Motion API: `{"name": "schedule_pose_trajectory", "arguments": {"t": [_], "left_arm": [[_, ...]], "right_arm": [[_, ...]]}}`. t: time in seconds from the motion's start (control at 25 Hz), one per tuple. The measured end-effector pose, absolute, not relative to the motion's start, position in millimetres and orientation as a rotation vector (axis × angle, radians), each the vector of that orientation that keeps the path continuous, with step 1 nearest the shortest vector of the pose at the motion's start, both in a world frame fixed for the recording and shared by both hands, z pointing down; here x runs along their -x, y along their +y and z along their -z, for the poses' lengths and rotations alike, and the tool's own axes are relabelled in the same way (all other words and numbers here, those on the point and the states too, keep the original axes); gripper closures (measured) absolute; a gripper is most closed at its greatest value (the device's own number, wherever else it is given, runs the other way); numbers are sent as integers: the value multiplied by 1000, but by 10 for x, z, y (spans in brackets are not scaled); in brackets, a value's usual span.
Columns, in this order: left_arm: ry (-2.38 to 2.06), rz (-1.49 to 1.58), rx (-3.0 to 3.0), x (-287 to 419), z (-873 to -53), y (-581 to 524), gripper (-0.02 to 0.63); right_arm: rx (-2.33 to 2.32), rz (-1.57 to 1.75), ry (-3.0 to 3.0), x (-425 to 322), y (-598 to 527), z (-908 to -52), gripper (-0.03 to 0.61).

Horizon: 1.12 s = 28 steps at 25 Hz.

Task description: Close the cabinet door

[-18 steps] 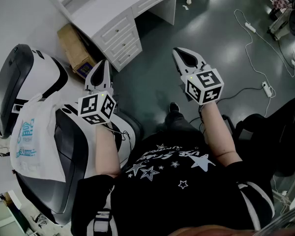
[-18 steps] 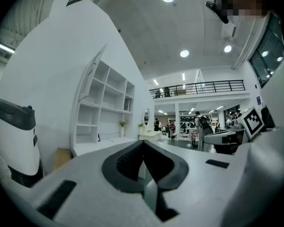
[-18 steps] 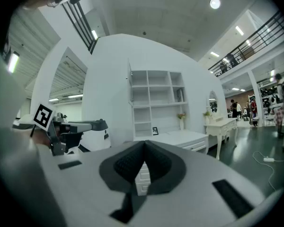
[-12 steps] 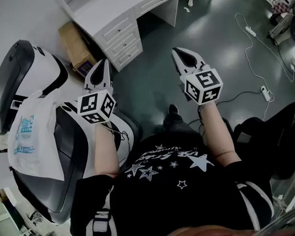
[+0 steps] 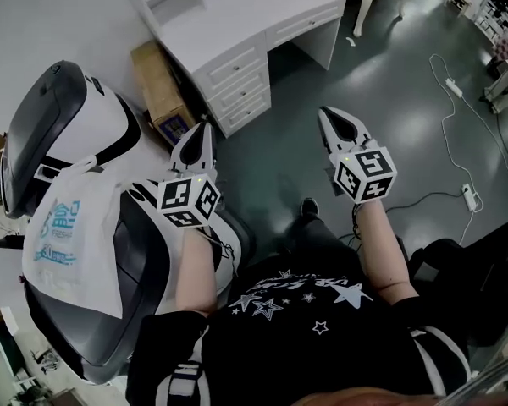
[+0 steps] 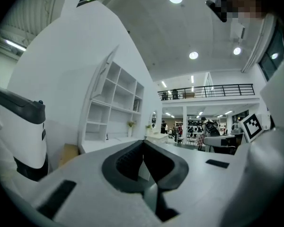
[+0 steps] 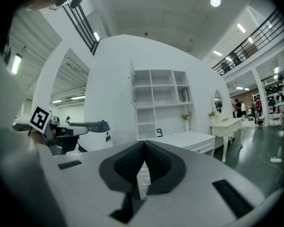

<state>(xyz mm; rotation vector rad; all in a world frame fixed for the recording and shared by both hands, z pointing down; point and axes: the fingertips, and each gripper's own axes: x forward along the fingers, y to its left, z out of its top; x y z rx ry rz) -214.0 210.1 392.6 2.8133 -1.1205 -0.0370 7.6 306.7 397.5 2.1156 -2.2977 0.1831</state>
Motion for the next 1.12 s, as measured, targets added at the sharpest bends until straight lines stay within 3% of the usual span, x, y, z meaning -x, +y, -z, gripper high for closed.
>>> {"name": "schedule_pose_trajectory", "arguments": {"t": [0.08,0.2,0.4,0.48,1.12], "left_arm": [[-1169,84,-2808,2161,-3862,1942,603],[-1193,122,-2841,2098,-3728,1709,411],[-1218,187,-2869,1926,-3462,1232,222],[-1253,209,-2866,1855,-3352,972,183],[-1636,382,-2774,1346,-2624,-734,166]], "right_arm": [[-2117,-174,-2298,-163,2944,-3971,574],[-2123,-188,-2308,-325,2682,-3994,574],[-2100,-198,-2374,-588,2012,-3955,572],[-2069,-193,-2411,-698,1666,-3889,572],[-1681,-104,-2690,-1207,-480,-3552,572]]}}
